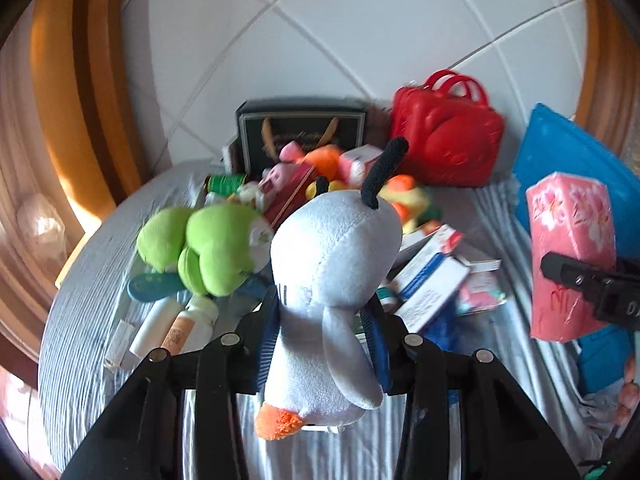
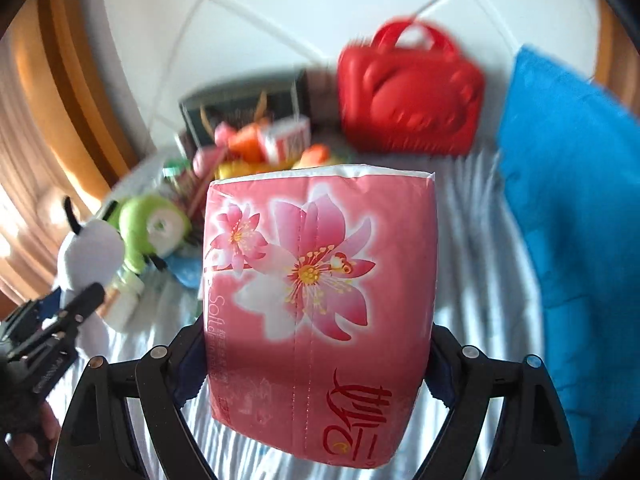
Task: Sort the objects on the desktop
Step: 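Grasp the white plush toy with the left gripper while the right grasps the pink tissue pack, then carry both items over the blue bin and open both grippers to drop them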
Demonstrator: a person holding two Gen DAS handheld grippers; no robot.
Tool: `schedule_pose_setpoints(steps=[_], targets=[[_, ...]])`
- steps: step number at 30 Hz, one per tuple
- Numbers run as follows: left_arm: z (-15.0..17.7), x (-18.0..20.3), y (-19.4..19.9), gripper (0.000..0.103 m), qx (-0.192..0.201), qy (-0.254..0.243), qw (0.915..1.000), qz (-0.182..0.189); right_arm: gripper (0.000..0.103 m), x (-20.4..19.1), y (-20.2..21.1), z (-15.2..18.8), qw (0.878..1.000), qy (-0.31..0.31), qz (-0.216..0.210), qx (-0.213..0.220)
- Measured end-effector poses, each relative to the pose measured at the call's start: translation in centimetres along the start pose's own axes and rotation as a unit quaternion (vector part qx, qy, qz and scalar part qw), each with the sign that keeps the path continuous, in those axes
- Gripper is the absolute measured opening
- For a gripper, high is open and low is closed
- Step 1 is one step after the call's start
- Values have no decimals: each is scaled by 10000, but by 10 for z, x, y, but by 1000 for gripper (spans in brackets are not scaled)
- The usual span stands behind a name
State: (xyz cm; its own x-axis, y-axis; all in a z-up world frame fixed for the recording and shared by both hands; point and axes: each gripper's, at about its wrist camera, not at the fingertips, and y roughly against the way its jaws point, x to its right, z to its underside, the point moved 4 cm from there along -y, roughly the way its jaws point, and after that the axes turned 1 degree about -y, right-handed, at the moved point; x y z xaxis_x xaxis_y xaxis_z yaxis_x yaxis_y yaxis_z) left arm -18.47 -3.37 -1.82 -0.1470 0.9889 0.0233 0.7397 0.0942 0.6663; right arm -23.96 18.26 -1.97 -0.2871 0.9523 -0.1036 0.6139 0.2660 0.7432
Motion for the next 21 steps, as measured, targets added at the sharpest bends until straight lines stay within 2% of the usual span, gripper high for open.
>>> schedule_pose_setpoints(steps=[8,16,21], targets=[[-10,67,57,39,471,-372,9975,384,87,52,100,-8,9957,-168,261,872],[-26,146,93,39,794,-755,9909,783,87,112,170,-9,9863,-275,711,1463],[-48,200,111,39,1012,-929,9847,1068,87,152,211,-15,9791,-351,932,1772]])
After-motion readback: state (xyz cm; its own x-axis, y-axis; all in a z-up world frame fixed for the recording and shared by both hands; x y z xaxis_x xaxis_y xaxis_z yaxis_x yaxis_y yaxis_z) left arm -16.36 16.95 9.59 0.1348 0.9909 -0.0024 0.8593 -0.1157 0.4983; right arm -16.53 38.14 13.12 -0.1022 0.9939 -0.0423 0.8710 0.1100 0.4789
